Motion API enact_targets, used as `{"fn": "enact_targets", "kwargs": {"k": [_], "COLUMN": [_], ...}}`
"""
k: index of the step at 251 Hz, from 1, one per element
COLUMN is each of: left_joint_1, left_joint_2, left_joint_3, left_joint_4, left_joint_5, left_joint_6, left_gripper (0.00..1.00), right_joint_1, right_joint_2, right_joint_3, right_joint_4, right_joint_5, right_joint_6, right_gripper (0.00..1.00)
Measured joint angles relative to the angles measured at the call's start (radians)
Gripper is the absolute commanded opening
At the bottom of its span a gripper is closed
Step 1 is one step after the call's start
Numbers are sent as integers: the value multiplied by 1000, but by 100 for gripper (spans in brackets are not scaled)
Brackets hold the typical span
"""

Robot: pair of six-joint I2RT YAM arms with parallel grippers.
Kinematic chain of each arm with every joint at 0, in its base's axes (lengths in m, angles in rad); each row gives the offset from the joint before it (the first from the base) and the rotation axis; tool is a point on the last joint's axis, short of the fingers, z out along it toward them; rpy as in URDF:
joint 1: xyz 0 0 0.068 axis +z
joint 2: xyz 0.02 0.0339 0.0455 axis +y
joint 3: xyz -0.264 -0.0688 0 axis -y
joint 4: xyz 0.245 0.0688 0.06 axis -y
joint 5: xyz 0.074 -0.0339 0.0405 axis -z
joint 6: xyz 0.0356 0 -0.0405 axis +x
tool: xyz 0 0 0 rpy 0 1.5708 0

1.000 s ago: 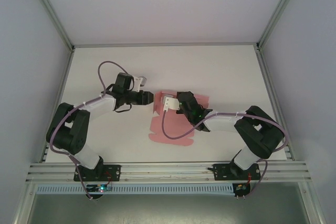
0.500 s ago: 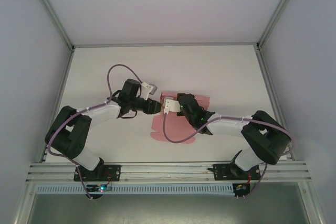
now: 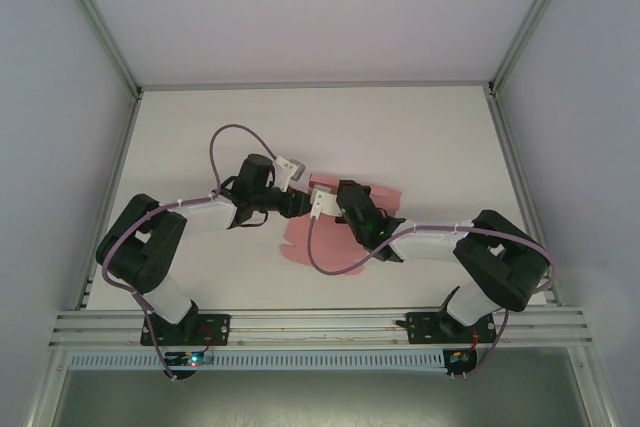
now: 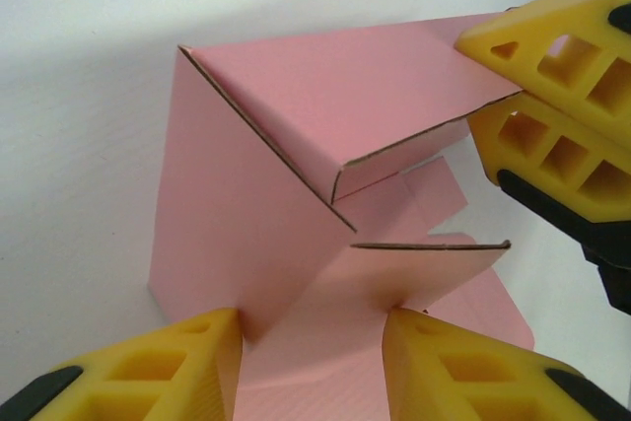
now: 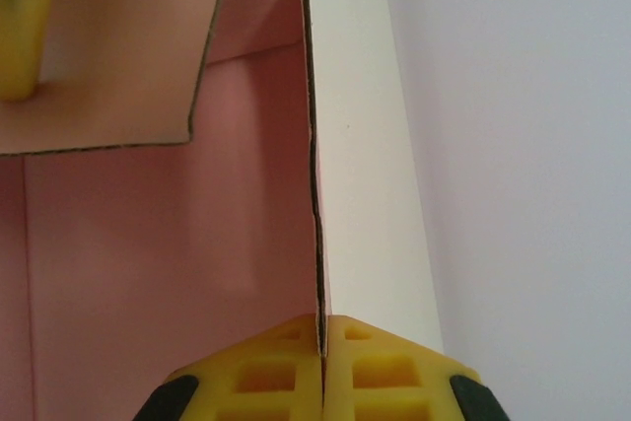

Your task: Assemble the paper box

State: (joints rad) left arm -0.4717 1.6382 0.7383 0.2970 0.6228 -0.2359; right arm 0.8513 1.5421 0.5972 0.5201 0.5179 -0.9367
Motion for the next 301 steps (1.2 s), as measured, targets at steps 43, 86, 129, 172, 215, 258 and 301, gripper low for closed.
{"fn": "enact_targets", "kwargs": {"k": [43, 86, 129, 172, 215, 258, 301], "left_joint_1": [-4, -5, -5, -5, -5, -5, -5], "left_joint_2": [-8, -8, 0, 16, 10, 11, 57], "left_joint_3": [-45, -99, -117, -118, -159, -213, -212], "left_joint_4": [45, 115, 164, 206, 225, 231, 315], "left_joint_5": [-22, -22, -48, -65, -89, -106, -60], "left_joint_6": [0, 1, 6, 10, 4, -10, -29], "left_gripper": [42, 44, 51, 48, 49, 50, 52], "right_joint_1": [34, 63, 74, 81, 132, 188, 200], "right_joint_2": [-2, -25, -26, 0, -16, -70, -72], "right_joint_3": [4, 19, 61, 106, 107, 93, 101], "right_joint_4": [-20, -90, -180, -243, -293, -358, -411], "right_joint_5": [44, 64, 67, 97, 135, 143, 161], "right_joint_6": [11, 34, 50, 53, 87, 121, 144], "right_gripper": [0, 0, 0, 0, 0, 0, 0]}}
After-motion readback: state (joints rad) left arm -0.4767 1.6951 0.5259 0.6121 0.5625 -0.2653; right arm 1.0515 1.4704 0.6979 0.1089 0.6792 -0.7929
